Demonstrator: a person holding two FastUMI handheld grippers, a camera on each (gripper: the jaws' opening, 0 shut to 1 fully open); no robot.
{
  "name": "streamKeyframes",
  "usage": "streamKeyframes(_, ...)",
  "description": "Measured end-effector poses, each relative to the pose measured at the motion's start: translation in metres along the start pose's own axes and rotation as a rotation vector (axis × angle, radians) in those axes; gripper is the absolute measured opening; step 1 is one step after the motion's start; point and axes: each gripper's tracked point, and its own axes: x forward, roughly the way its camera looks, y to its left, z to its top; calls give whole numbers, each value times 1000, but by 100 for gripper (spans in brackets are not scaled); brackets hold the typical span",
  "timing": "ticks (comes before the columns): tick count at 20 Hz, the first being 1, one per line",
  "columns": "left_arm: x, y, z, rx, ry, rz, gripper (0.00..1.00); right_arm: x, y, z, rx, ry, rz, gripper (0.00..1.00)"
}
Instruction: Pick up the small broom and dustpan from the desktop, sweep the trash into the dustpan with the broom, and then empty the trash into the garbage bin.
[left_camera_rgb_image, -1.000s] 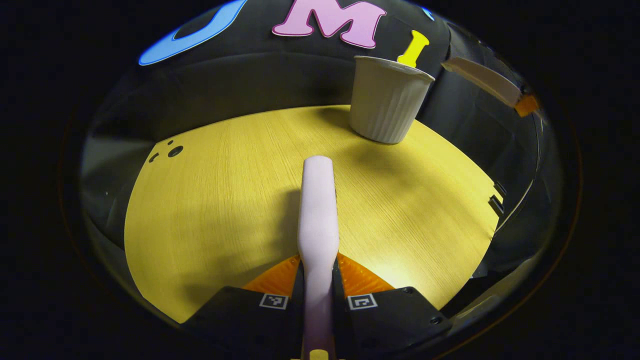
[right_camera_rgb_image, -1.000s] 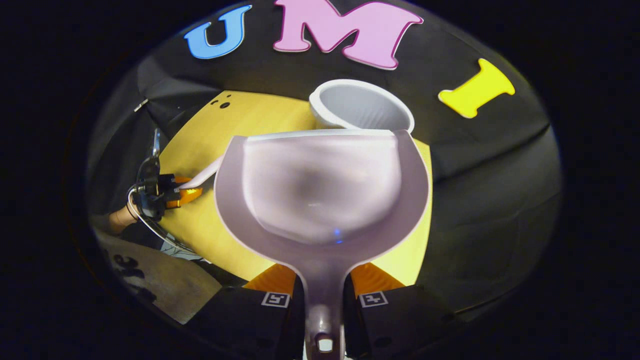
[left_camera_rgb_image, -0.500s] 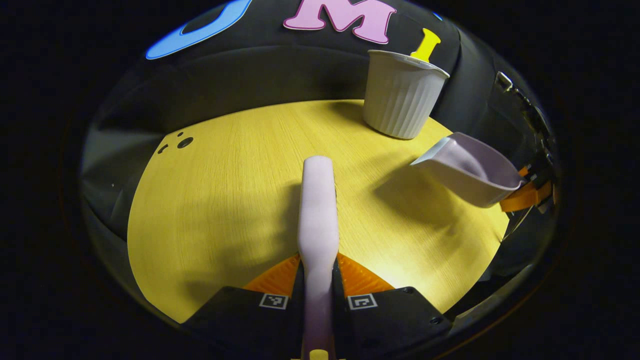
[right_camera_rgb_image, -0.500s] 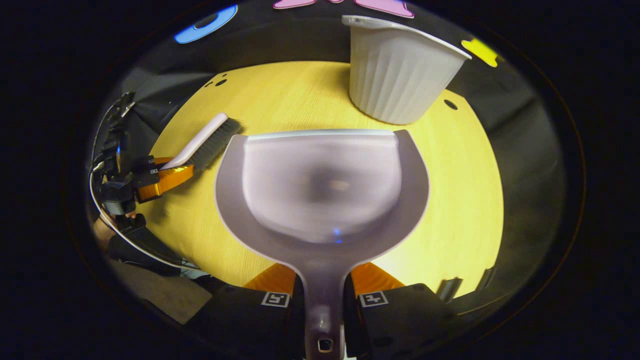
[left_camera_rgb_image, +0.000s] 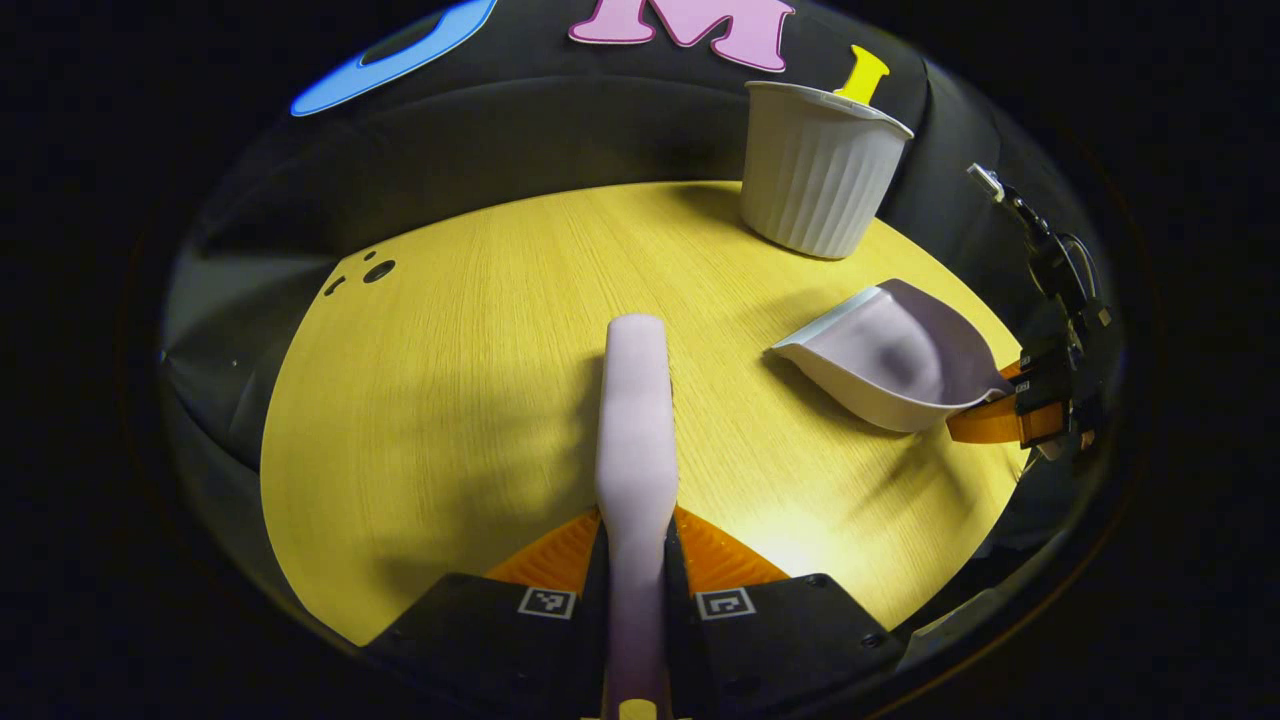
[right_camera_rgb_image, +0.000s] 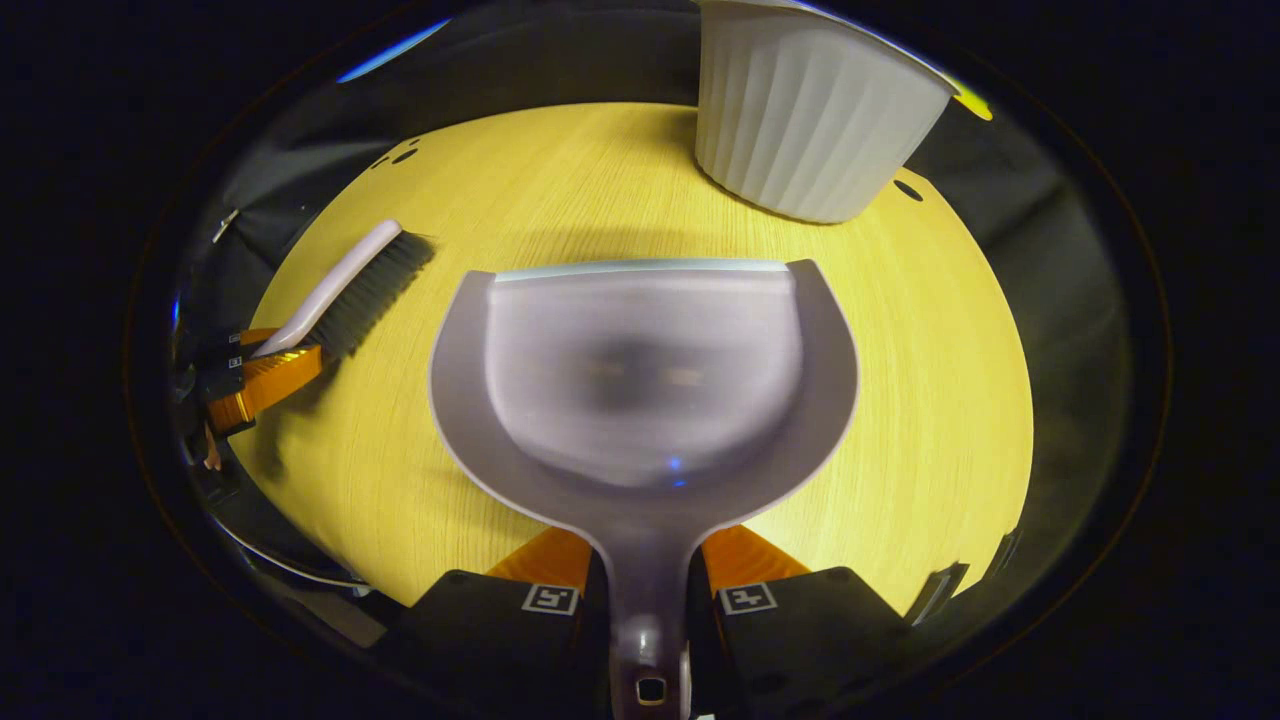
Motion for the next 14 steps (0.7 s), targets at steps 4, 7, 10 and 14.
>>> streamKeyframes(4,4,1,4,14,0,18,27,4,10,-7,18,10,23,37)
streamKeyframes(7,4,-3,2,24,5,13,34,4,12,-5,15,14,36,40)
streamKeyframes(10,0,-1,6,48,-3,31,32,-3,12,-6,24,18,49,42)
streamKeyframes(14,-22,-1,16,61,-38,59,34,-38,3,0,-5,-38,61,43)
